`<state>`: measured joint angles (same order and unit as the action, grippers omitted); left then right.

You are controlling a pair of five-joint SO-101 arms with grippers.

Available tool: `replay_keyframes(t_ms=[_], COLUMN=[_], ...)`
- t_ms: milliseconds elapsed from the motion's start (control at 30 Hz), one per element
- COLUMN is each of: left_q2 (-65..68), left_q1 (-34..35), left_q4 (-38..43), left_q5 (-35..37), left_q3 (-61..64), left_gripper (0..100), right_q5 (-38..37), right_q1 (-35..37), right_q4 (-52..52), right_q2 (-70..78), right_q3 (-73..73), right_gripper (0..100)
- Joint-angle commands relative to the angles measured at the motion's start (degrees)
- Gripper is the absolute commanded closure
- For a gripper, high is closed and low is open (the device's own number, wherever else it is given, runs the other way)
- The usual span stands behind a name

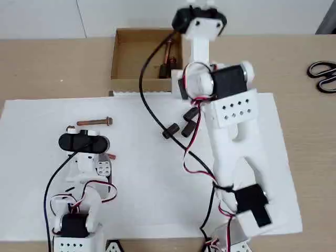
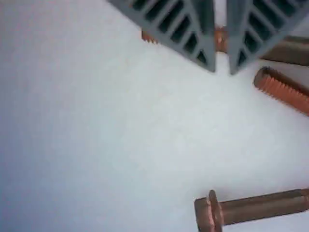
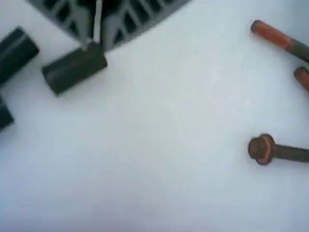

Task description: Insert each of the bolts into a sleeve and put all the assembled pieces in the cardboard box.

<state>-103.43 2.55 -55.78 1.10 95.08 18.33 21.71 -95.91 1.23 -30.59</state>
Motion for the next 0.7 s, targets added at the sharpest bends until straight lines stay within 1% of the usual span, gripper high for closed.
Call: replay_keyframes(t_ms=[0,133,333,667], left_q2=[-0.6,-0.6,-0.6,-0.6], left_q1=[0.3,0.3,0.3,0.3], left_q4=[0.9,0.9,0.9,0.9], left_q5=[0.4,0.4,0.4,0.4], left_q3=[-0.1,-0.1,0.0,0.0], left_gripper=[99,99,99,99], right_q5=[6.8,13.3,17.3,18.1], right_q1=[-1.0,-1.0,-1.1,-1.0], right_q4=[-0.1,0.0,1.3,5.1], right_q2=[-6.6,-7.8,-3.9,9.0], right_q3=[9.3,16.4,24.1,19.4], right_gripper=[99.5,99.1,99.0,99.0])
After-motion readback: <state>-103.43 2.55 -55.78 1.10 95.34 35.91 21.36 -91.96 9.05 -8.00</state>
